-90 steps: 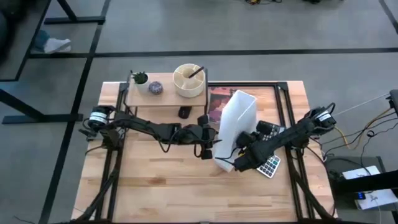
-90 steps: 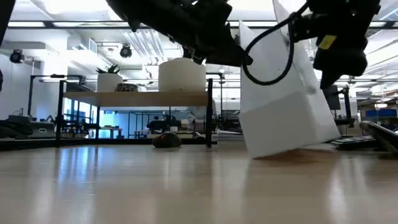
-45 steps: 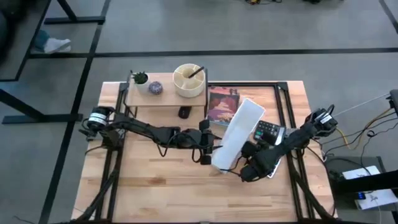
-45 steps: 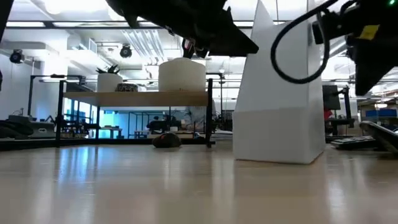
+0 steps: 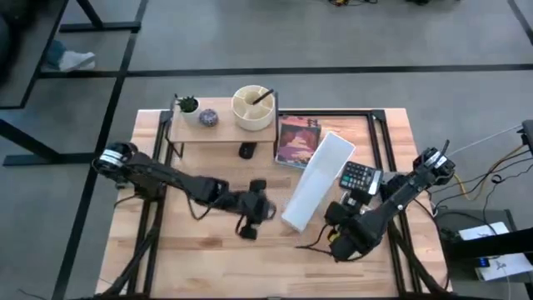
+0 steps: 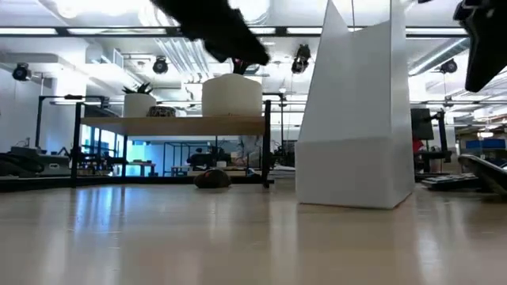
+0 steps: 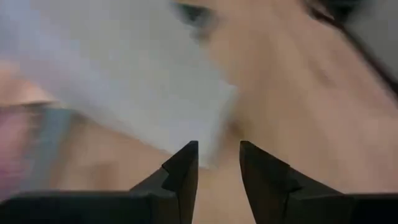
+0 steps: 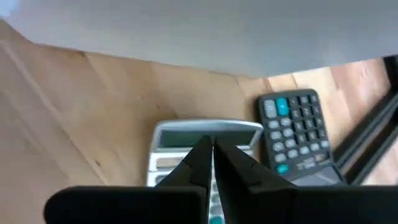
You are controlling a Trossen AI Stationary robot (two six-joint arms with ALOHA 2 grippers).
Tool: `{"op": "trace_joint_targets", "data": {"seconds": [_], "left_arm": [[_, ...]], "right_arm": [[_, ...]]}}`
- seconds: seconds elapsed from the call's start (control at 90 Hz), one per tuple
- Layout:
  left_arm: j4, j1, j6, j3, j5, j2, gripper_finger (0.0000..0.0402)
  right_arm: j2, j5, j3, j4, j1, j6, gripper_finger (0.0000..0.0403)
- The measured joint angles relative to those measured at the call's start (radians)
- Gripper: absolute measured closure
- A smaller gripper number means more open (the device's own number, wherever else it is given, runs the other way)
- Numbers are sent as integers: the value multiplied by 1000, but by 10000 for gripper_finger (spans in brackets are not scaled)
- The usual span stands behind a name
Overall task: Stock shelves
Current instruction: Move the white file holder to the top right of the table
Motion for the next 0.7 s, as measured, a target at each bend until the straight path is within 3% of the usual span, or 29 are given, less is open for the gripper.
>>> {"op": "trace_joint_targets", "data": {"seconds": [0.133,0.344,0.544,0.7], "left_arm": [[55,-21,-16,-71,0,38,303],[355,14,10,-162,-2,136,303],[455,75,29,-128,-4,240,303],[457,106,36,-69,-4,312,303]], "right_arm": [[0,8,0,69,-2,-1,403],[0,-62,0,184,-1,-40,403],[40,-283,-26,467,-1,-231,403],[105,-303,-44,645,-3,-297,403]]}}
